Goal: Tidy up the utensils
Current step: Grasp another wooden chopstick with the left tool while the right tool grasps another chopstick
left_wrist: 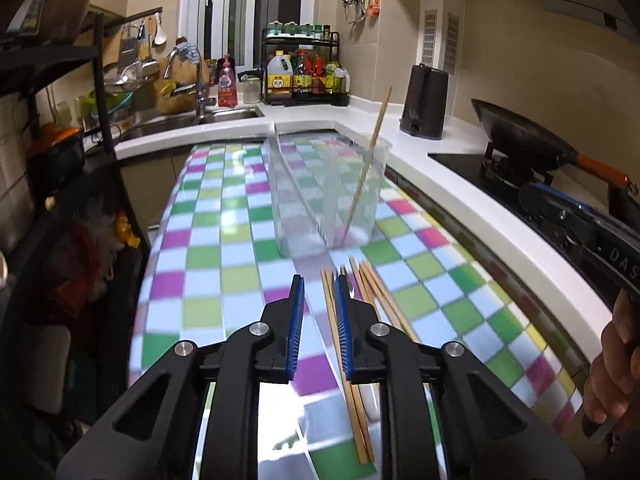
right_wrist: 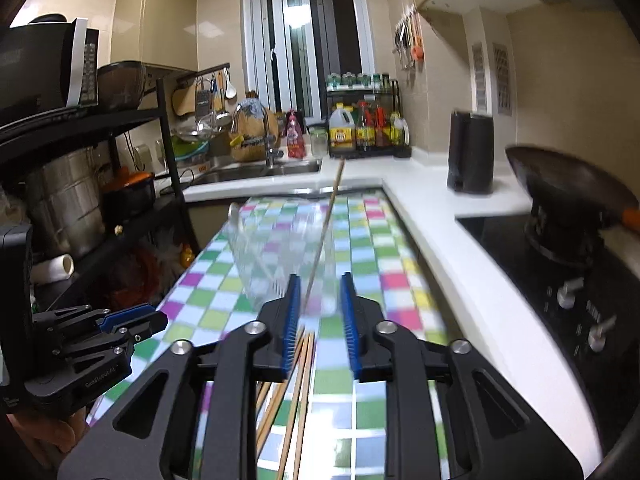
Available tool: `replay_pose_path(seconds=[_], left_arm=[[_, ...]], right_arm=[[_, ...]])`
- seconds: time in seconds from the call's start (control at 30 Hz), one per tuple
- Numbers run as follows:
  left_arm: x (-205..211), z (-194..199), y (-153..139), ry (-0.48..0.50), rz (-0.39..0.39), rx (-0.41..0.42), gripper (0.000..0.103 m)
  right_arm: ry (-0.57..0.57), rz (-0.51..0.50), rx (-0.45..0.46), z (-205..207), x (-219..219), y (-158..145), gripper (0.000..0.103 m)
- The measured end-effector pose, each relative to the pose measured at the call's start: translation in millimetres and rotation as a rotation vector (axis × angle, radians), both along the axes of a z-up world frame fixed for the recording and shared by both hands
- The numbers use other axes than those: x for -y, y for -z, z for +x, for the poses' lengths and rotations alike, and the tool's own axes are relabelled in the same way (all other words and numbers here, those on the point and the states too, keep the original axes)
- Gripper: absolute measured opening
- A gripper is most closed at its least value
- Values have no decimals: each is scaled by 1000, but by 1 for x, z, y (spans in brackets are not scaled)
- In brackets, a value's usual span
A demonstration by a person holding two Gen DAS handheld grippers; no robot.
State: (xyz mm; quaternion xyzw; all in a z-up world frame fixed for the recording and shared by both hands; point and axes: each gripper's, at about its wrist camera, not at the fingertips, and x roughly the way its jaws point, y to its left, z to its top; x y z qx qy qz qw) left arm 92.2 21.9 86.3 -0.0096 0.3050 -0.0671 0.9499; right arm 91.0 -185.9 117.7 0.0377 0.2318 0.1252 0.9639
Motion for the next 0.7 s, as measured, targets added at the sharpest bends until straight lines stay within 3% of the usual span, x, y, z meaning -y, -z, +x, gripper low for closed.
replay_pose_path(seconds=[0.2, 0.37, 0.7], left_arm=[[5, -42, 51, -18, -48, -3, 12], [6, -62, 87, -50, -95, -67, 11], [9, -68, 105, -51, -118, -92, 12]], right_arm=[[50, 23, -54, -31, 6, 60, 7], [12, -4, -147, -44, -1, 104, 7], [-47, -33, -217, -51, -16, 134, 9]])
